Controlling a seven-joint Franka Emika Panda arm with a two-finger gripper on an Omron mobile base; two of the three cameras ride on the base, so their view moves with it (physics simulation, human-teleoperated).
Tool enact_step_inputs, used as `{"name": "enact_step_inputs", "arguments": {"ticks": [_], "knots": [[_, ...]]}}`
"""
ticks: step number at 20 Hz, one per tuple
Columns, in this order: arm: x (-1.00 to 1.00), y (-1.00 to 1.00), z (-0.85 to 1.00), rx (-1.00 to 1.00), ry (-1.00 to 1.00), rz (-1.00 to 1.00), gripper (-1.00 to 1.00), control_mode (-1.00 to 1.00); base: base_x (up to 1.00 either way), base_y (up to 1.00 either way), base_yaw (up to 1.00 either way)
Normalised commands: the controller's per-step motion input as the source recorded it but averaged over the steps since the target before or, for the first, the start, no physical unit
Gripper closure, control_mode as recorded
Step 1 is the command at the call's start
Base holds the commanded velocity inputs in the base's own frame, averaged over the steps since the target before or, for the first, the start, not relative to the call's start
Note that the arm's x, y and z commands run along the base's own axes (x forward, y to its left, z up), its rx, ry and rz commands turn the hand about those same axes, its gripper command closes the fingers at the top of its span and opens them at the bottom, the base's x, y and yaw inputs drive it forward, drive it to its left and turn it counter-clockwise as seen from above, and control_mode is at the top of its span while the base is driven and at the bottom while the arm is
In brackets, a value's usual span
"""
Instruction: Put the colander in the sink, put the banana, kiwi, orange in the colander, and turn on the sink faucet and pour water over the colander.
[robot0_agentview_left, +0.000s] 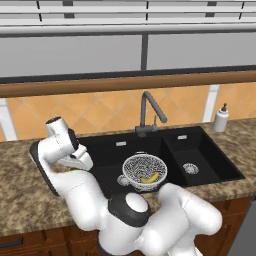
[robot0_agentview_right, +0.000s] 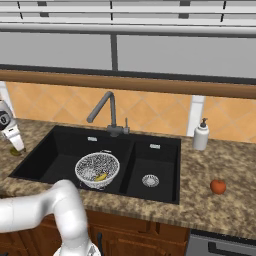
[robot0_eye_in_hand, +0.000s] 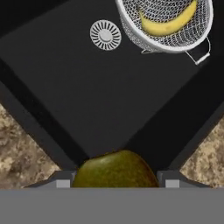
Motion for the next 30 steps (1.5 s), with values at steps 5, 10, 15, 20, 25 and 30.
{"name": "enact_step_inputs", "arguments": {"ticks": [5,10,15,20,25,30], "knots": [[0.00,-0.64,-0.02,0.00,0.02,-0.08,1.00,-1.00,0.00,0.00,0.00],[0.17,-0.69,0.00,0.02,0.00,-0.05,1.00,-1.00,0.00,0.00,0.00],[0.29,-0.87,0.00,0.01,0.00,-0.08,1.00,-1.00,0.00,0.00,0.00],[0.19,-0.83,0.00,0.00,0.00,-0.01,1.00,-1.00,0.00,0.00,0.00],[0.04,-0.79,-0.19,0.00,0.00,0.00,1.00,-1.00,0.00,0.00,0.00],[0.03,-0.63,-0.31,0.00,0.00,0.00,1.00,-1.00,0.00,0.00,0.00]]}}
